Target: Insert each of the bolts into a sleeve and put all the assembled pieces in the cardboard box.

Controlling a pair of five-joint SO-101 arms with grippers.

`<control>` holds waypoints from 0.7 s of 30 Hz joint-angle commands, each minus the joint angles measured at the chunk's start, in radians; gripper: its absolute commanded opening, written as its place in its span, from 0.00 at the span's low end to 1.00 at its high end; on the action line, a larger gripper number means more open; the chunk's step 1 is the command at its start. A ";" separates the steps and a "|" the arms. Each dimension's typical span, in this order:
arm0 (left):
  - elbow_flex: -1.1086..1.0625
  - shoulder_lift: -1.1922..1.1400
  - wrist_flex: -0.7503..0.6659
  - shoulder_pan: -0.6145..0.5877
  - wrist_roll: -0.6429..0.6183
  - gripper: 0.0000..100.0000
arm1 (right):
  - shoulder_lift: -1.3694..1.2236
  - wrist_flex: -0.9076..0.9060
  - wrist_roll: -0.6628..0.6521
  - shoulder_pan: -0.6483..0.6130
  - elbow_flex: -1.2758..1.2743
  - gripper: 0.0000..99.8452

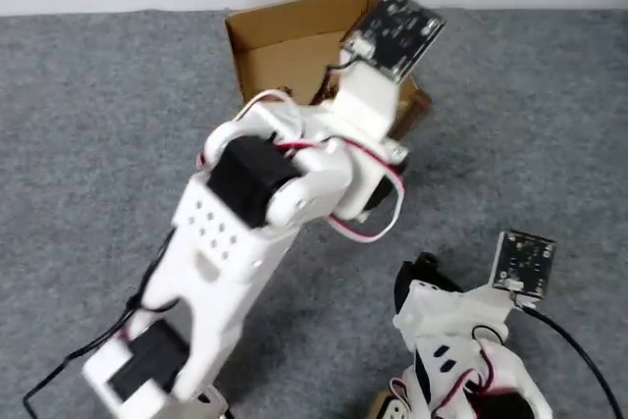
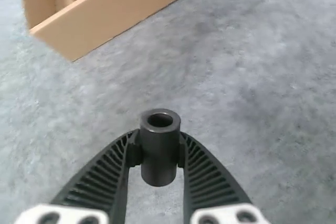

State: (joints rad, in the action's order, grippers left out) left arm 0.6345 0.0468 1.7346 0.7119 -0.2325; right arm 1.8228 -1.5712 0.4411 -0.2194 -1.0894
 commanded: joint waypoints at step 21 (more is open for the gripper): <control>-1.379 1.073 -0.781 -0.006 -0.006 0.00 | -0.021 0.177 -0.256 -0.375 0.028 0.01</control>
State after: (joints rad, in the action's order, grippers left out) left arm -0.6713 1.0349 1.0625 0.7119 -0.2386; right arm 1.8136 -1.4530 0.2079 -0.5401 -1.0710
